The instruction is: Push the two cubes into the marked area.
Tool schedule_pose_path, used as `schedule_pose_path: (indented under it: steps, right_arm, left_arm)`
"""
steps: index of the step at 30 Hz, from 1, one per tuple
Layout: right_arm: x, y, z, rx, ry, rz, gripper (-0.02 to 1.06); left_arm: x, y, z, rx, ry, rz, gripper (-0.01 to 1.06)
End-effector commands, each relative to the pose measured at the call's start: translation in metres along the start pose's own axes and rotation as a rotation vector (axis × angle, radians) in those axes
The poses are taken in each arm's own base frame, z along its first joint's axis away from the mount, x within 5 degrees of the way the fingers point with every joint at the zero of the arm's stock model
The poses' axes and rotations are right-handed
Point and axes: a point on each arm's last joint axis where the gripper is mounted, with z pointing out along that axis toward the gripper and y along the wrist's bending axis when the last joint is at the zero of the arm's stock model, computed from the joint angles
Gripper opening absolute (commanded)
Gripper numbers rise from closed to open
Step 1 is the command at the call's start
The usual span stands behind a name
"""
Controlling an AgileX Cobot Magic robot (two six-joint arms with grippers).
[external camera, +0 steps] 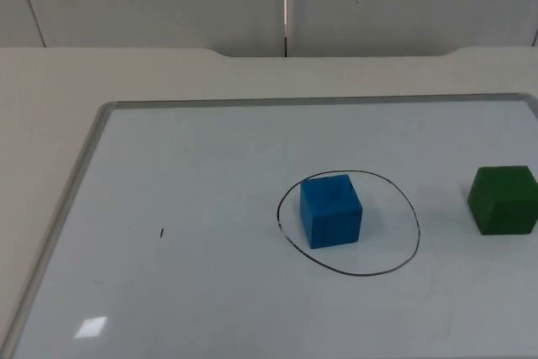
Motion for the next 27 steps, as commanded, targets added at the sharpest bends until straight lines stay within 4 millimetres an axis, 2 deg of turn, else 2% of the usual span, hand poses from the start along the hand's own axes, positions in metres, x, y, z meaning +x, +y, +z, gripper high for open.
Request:
schedule_pose_path:
  steps: [1,5,11,27]
  right_arm:
    - [0.000,0.000,0.001,0.005,-0.006,-0.002,1.05]
    - [0.000,0.000,0.001,0.005,-0.006,-0.002,1.05]
    - [0.000,0.000,0.001,0.005,-0.006,-0.002,1.05]
    - [0.000,0.000,0.001,0.005,-0.006,-0.002,1.05]
  left_arm:
    - [0.008,0.001,-0.004,-0.008,-0.020,-0.011,0.00]
    - [0.011,0.001,-0.009,-0.011,-0.056,-0.008,0.00]
    - [0.019,0.003,-0.004,-0.035,0.011,0.005,0.00]
    - [0.020,0.003,-0.003,-0.031,0.016,0.017,0.00]
